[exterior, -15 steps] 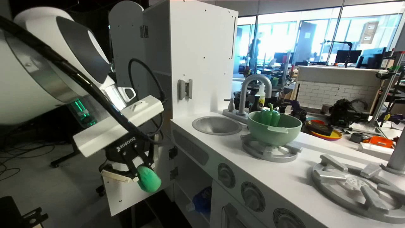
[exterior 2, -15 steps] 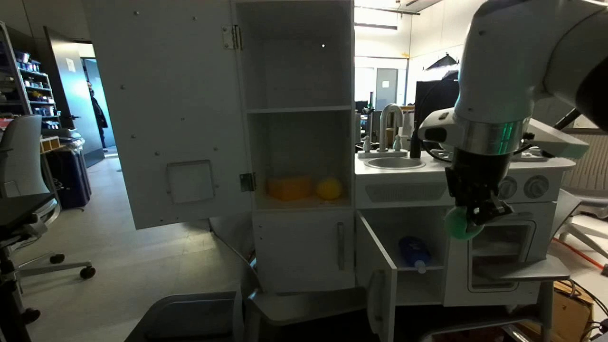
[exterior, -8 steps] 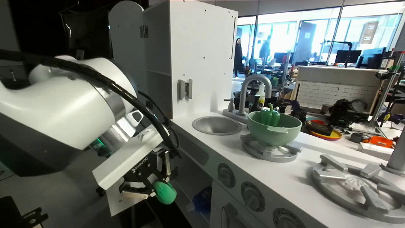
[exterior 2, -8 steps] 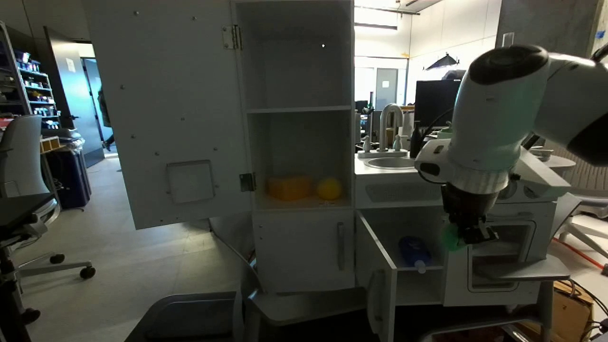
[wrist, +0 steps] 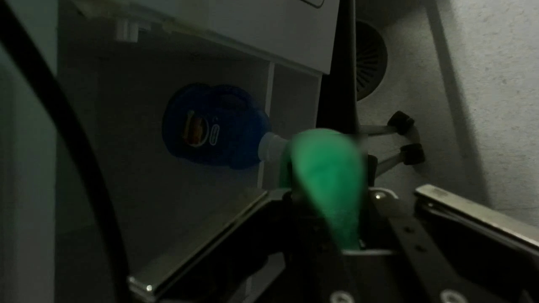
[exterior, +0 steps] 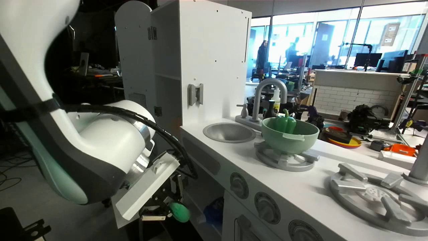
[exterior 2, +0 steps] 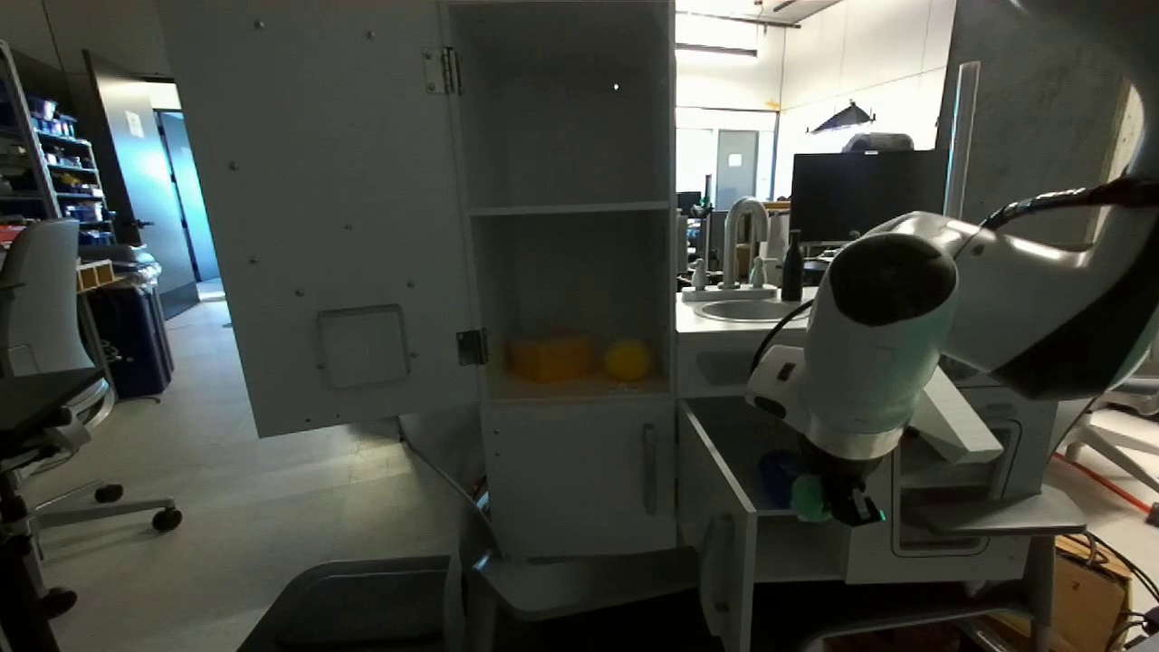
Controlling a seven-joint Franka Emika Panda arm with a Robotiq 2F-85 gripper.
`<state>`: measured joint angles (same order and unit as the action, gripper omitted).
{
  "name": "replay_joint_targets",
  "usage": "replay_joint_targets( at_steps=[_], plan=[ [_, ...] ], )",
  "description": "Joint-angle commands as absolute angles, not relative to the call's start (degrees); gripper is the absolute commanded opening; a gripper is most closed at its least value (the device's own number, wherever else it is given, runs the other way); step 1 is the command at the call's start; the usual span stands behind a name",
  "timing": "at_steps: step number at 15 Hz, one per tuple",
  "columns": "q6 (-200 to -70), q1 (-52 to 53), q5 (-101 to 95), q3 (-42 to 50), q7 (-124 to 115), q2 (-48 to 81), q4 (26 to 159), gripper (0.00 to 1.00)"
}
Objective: Put the blue bottle from the counter and green sponge from the sink inside the bottom cabinet, close the cabinet door
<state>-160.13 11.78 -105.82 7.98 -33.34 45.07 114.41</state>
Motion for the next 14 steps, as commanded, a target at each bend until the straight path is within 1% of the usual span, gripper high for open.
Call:
replay_joint_targets(
  at_steps=[1,9,14],
  plan=[
    [-156.5,12.9,-112.4,6.9,-40.8,50.2,108.3,0.06],
    [-150.7,14.2,-118.7,5.1,-48.2,56.6,99.1,0.06],
    [-147.7,14.7,-123.7,5.1,-53.0,58.8,95.7,0.06]
  ],
)
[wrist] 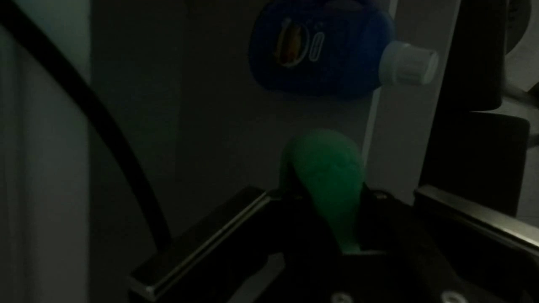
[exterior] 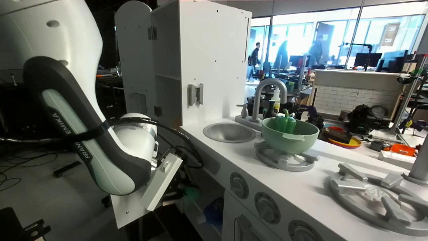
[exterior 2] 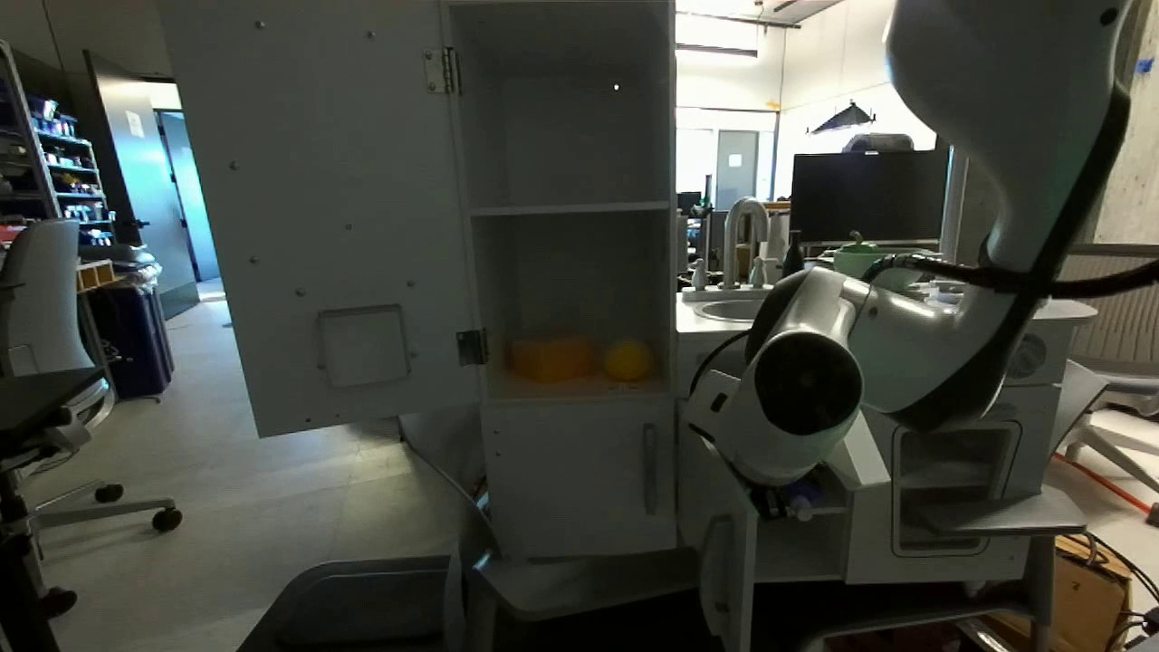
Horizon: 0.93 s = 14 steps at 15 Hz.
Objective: Put the blue bottle from the counter and green sponge from the sink inside the bottom cabinet, close the cabinet door
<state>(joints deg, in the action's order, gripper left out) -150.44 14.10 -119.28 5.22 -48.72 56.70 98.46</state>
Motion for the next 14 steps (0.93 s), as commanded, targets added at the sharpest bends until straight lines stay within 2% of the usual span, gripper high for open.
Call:
replay_joint_targets(
  at_steps=[1,5,10,11,12,14],
  plan=[
    [-143.2,9.4,-126.2,-1.1,-51.1,58.8,95.7,0.06],
    [-136.1,6.6,-131.2,-4.8,-52.9,61.8,93.0,0.06],
    [-134.0,4.3,-132.9,-7.3,-52.6,64.1,90.8,0.06],
    [-133.8,4.3,-132.2,-7.6,-52.1,64.0,90.8,0.34],
    [-133.8,4.1,-132.2,-7.8,-52.1,64.5,90.2,0.50],
    [-133.7,4.0,-131.6,-8.0,-51.9,64.7,89.9,0.63]
  ],
)
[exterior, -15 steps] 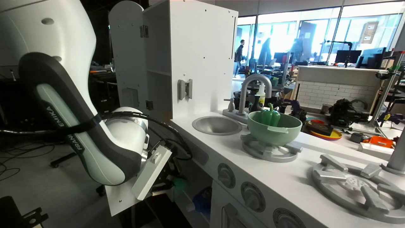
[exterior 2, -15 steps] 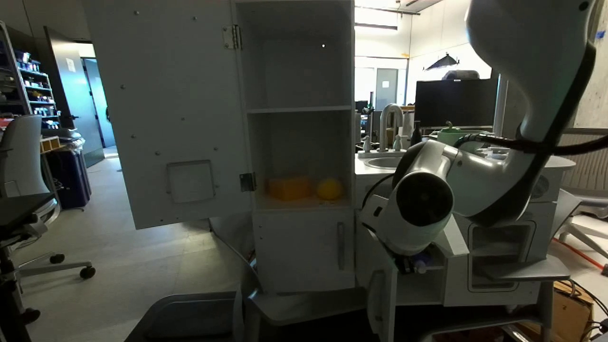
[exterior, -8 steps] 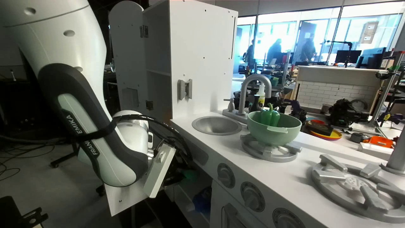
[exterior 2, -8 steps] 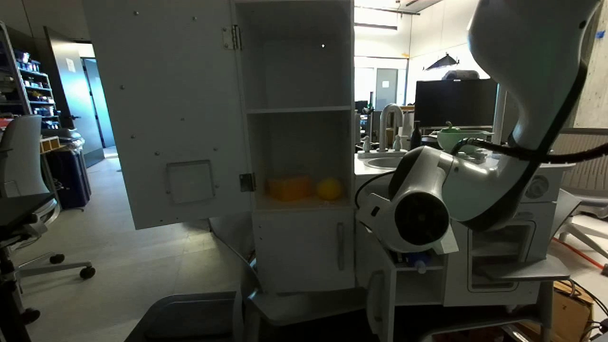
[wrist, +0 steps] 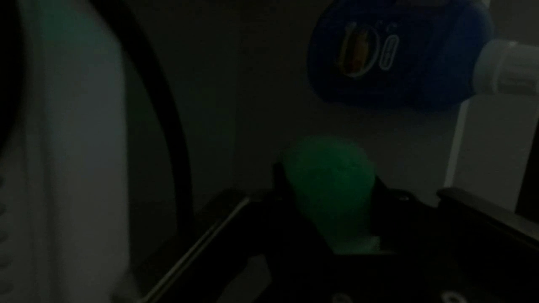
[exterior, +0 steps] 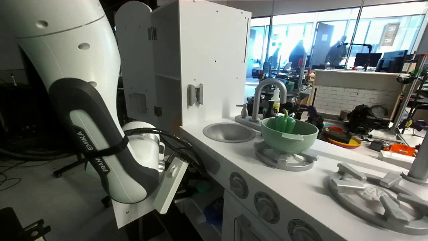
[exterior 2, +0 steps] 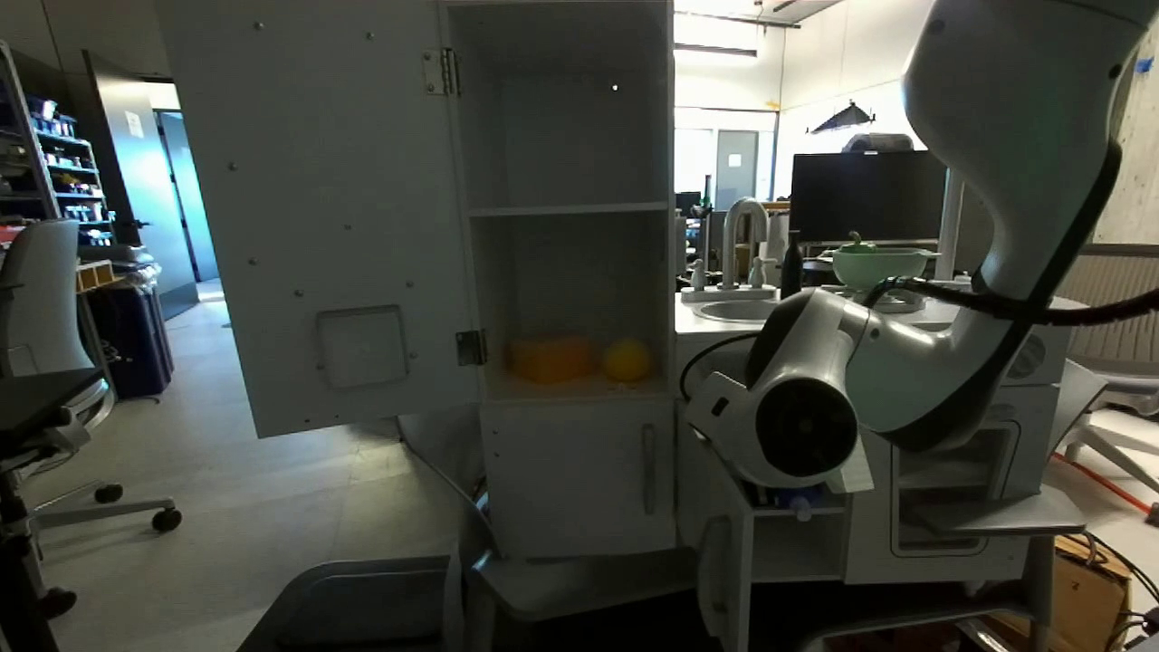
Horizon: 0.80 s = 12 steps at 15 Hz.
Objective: Put the blue bottle from the counter and green sponge from the sink inside the bottom cabinet, close the cabinet door
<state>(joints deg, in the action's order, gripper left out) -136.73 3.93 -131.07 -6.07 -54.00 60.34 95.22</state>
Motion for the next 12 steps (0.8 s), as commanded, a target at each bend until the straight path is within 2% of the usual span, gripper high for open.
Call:
replay_joint_targets(
  at_steps=[1,5,12],
  plan=[
    [-133.7,3.9,-131.6,-8.1,-52.0,65.1,89.4,0.70],
    [-133.6,3.8,-130.8,-8.4,-52.0,65.8,88.7,0.98],
    [-134.6,3.8,-128.9,-8.5,-51.3,65.8,88.4,1.00]
  ],
)
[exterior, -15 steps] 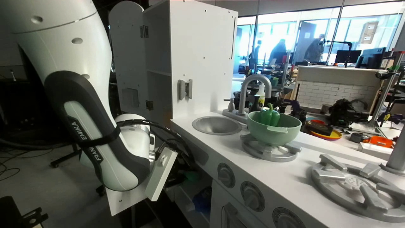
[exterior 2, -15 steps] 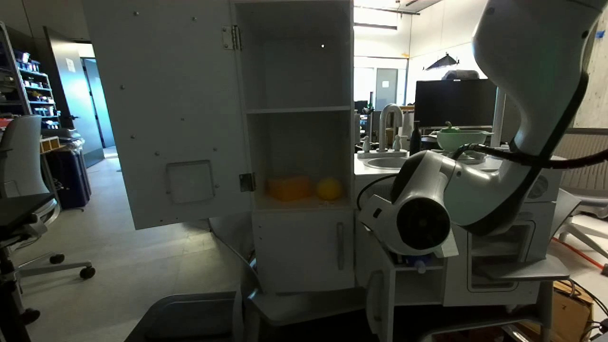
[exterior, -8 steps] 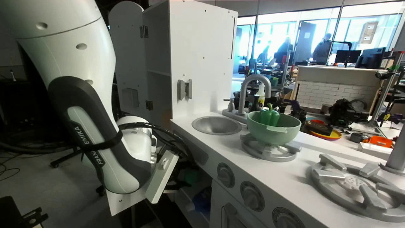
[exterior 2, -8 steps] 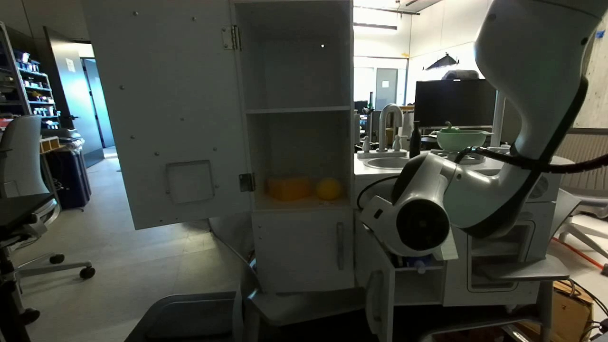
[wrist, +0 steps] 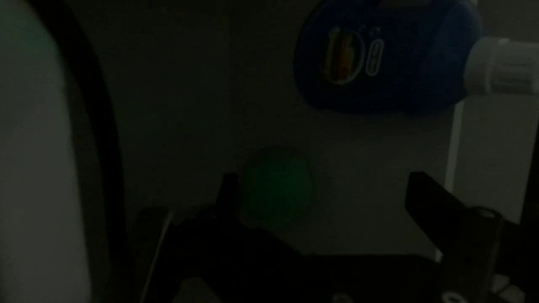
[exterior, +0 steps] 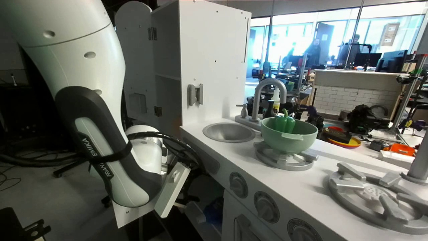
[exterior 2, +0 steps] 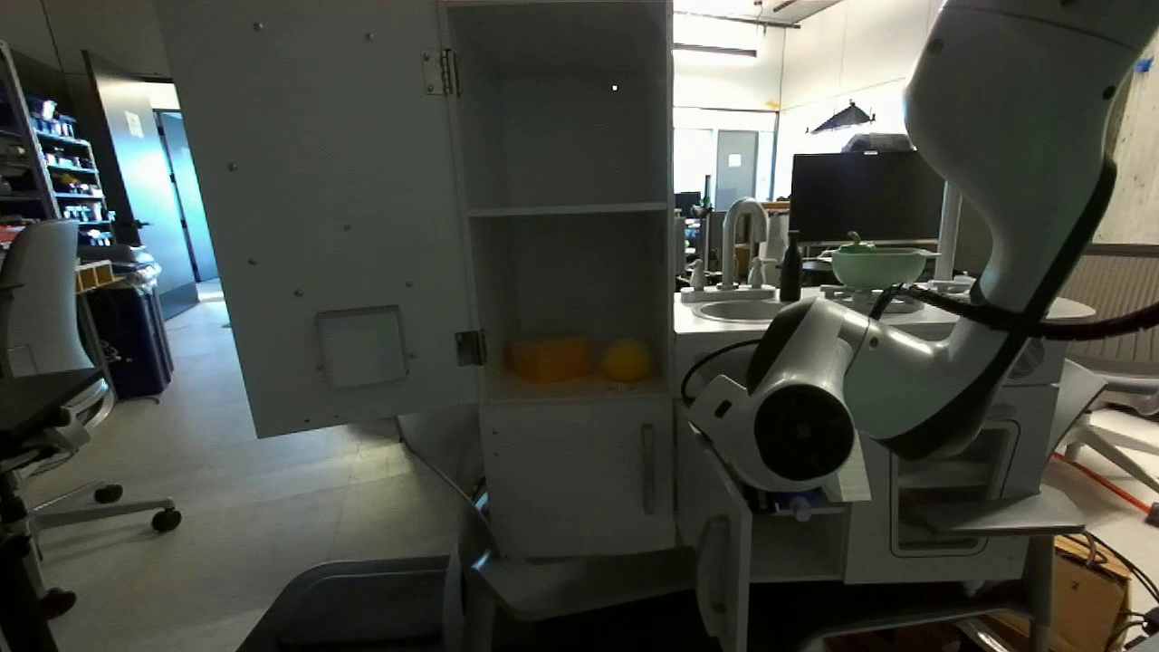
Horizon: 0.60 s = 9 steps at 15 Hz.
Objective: Put the blue bottle from the counter and green sponge from the sink inside the bottom cabinet, close the cabinet door
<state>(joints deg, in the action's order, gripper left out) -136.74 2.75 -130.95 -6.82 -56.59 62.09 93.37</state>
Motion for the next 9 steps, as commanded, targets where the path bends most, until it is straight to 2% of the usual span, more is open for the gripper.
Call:
replay_joint_targets(
  at_steps=[1,9],
  plan=[
    [-135.4,3.8,-126.8,-8.7,-49.2,64.4,89.6,1.00],
    [-142.5,3.3,-104.1,-9.0,-23.7,52.0,101.0,1.00]
  ],
)
